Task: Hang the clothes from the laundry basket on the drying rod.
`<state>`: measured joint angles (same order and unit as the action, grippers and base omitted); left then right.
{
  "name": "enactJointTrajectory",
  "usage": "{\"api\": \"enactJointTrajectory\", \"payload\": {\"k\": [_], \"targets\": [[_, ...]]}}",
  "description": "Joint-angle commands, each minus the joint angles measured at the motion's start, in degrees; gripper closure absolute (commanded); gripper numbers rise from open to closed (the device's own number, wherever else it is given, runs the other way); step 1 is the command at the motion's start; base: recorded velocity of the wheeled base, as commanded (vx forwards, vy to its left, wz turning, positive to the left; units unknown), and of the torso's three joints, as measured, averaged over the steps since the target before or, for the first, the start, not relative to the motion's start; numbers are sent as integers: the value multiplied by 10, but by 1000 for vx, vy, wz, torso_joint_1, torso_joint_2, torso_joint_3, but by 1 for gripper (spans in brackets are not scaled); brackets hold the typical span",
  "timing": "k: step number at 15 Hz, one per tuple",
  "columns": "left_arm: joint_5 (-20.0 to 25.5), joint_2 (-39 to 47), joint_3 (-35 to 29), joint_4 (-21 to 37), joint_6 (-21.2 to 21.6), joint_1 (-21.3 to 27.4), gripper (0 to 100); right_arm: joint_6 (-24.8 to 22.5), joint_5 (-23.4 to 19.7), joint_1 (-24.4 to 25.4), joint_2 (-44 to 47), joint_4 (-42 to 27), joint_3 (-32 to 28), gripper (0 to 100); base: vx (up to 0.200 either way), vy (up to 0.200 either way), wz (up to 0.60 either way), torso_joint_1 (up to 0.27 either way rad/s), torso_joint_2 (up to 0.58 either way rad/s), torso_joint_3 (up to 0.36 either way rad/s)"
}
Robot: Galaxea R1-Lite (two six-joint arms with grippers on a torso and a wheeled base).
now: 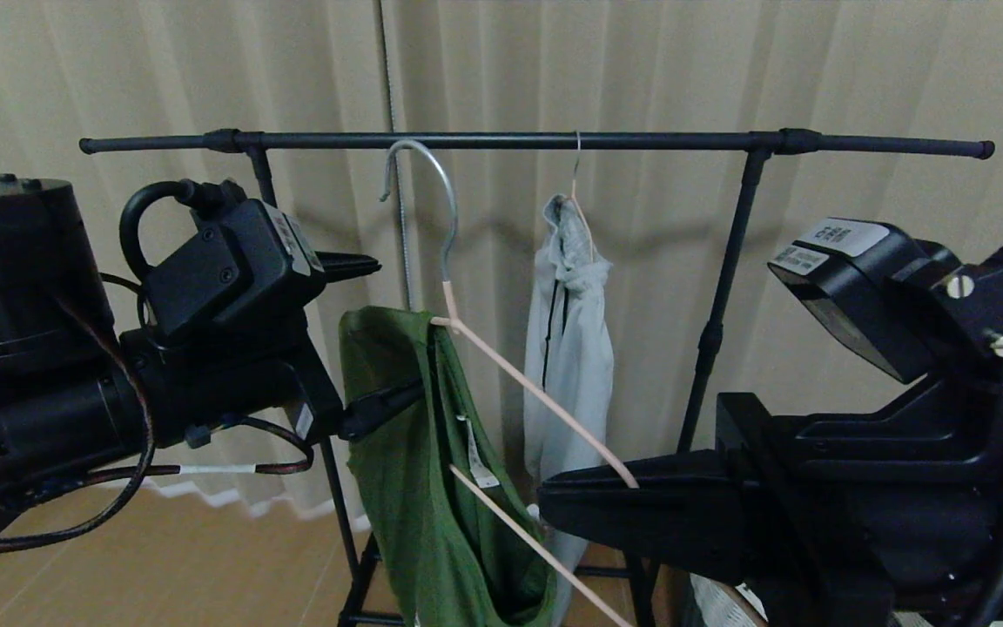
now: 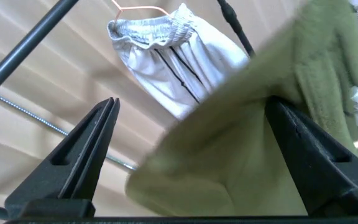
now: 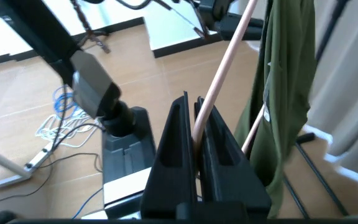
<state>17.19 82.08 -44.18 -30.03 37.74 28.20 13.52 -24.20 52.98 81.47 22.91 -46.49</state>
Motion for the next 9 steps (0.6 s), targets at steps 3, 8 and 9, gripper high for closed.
{"api": "enactJointTrajectory", "payload": {"k": [3,8,9], "targets": [[2,3,-1,-1,1,-1,0,1,-23,1,-2,0,3,100,0,0,0,0,0,0],[26,3,0,-1,1,-3,100,1,-23,1,-11,-1,4,100,0,0,0,0,0,0],[25,3,1,-1,1,-4,100,1,-22,1,-11,-1,5,100,0,0,0,0,0,0]]}}
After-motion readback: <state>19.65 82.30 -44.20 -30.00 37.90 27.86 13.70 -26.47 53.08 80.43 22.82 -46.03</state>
